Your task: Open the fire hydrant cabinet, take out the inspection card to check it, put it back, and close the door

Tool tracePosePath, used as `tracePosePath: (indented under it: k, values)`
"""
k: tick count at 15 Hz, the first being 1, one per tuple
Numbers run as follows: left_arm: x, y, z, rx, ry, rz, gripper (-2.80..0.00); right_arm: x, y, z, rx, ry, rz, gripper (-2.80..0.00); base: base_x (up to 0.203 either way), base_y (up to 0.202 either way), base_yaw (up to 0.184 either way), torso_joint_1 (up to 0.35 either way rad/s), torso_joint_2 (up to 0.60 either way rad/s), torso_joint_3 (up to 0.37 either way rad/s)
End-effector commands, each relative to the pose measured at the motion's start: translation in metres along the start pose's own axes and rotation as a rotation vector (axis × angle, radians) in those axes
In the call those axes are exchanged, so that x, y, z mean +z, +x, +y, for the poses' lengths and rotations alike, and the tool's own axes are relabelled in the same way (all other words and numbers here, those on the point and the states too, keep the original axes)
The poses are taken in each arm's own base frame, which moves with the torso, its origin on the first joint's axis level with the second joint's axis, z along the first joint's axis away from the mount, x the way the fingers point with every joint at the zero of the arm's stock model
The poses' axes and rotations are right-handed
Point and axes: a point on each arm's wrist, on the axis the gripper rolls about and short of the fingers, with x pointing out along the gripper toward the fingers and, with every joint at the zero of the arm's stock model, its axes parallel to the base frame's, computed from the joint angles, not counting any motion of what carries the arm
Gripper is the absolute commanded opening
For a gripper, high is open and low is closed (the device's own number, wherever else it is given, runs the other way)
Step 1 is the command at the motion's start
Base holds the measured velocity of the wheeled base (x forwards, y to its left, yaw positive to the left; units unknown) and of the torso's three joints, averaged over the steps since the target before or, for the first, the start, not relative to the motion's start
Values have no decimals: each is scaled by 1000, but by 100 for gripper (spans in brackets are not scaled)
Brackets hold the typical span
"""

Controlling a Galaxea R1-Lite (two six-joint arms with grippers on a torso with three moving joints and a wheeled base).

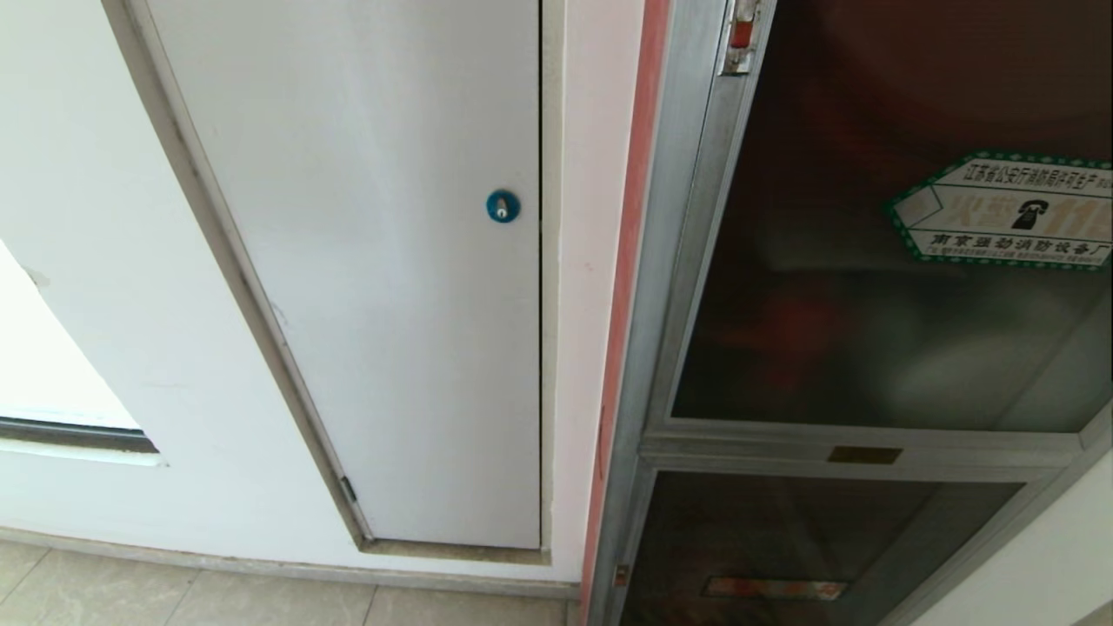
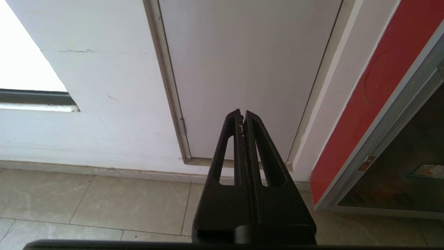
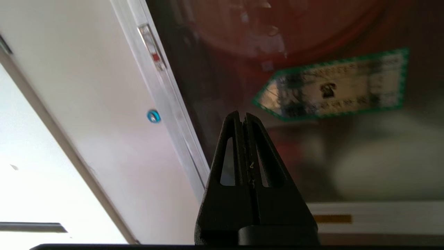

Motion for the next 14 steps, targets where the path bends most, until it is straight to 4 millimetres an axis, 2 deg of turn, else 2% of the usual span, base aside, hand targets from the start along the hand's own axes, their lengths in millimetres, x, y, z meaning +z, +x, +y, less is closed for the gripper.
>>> tracePosePath:
  k: [1,4,8,10,14]
  values:
    - [0,0,0,0,0,0,-280,-16,-45,-3,5,-36,-55,-280,0,0,0,0,0,0]
    - [0,0,0,0,0,2,-280,-55,-63,-12,-24,-114,-18,-280,0,0,0,0,0,0]
    - [0,0,0,0,0,1,-280,-123,-72,-29,-17,-283,95,-280,0,0,0,0,0,0]
    - [0,0,0,0,0,1,-280,-153,-68,-38,-21,-342,153,-280,0,0,0,0,0,0]
    - [0,0,0,0,0,2,-280,-190,-59,-50,-22,-372,176,-280,0,0,0,0,0,0]
